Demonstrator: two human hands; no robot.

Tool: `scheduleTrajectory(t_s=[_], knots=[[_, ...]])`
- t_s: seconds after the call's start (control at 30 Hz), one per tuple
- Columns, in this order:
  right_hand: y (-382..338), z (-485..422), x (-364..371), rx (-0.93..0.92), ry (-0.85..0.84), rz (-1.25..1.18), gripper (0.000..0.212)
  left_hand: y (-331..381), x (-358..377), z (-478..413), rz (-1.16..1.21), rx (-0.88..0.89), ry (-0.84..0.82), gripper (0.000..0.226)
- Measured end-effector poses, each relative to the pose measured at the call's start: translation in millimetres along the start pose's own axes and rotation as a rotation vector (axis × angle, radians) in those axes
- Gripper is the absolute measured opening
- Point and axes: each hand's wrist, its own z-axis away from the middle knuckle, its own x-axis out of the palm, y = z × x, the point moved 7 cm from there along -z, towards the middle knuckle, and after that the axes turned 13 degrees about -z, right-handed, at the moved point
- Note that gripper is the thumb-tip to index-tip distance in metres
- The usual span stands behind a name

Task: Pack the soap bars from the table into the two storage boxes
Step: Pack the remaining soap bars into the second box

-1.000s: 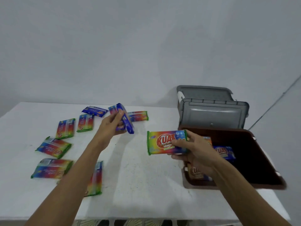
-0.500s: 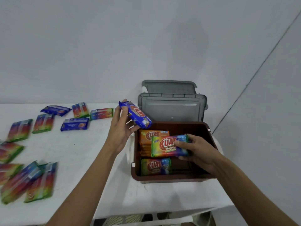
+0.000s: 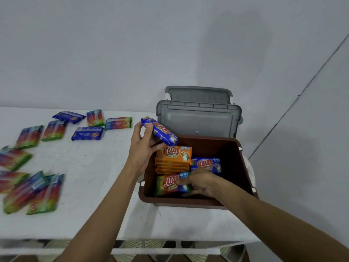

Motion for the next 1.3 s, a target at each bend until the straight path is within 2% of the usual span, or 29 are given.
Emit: scheduleTrajectory(t_s=[0.13, 0.23, 0.37, 0.47, 0.6, 0.7, 0.77, 0.83, 1.03, 1.1, 1.17, 1.3], knots=[[-12.8, -6.6, -9.3, -0.173, 0.099, 0.617, 0.053, -0.6, 0.8, -0.1, -0.038, 0.009, 0.001, 0.039], [-10.7, -10.9, -9.1, -0.179, 0.066, 0.698, 0.058, -0.6, 1.1, -0.2, -0.047, 0.016, -0.006, 0.04], [-6.2, -10.1, -6.9, -0.133, 0.024, 0.681, 0.057, 2.5, 2.9, 1.6, -0.054, 0.03, -0.009, 0.034], [-16.8, 1.7, -7.4, -0.156, 0.031, 0.754, 0.048, 5.4, 5.2, 3.1, -0.05, 0.038, -0.035, 0.035], [-48.1, 27.6, -21.4, -0.175, 0.097, 0.599, 0.047, 8.3, 4.4, 4.3, -0.023, 0.048, -0.093, 0.04], [-76.7, 42.0, -27.7, -0.384, 0.092, 0.337, 0.047, 10.4, 9.6, 6.6, 0.034, 0.032, -0.194, 0.055], [-87.4, 47.3, -25.1, -0.451, 0.013, 0.095, 0.044, 10.1, 17.7, 8.7, 0.064, 0.004, -0.267, 0.06], [-89.8, 48.5, -19.4, -0.441, -0.068, -0.099, 0.043, 8.7, 26.6, 9.9, 0.069, -0.001, -0.324, 0.061], [-82.4, 44.0, -19.3, -0.331, -0.129, -0.366, 0.042, 7.4, 39.8, 11.6, -0.021, 0.038, -0.378, 0.058], [-79.4, 43.3, -24.3, -0.266, -0.161, -0.403, 0.041, 7.7, 36.3, 11.2, -0.144, 0.041, -0.365, 0.061], [-81.6, 44.8, -33.7, -0.256, -0.178, -0.382, 0.038, 9.9, 30.5, 8.6, -0.307, 0.066, -0.337, 0.051], [-100.0, 53.3, -69.2, -0.369, -0.021, -0.073, 0.036, 16.4, 26.9, 2.4, -0.638, 0.251, -0.319, 0.034]])
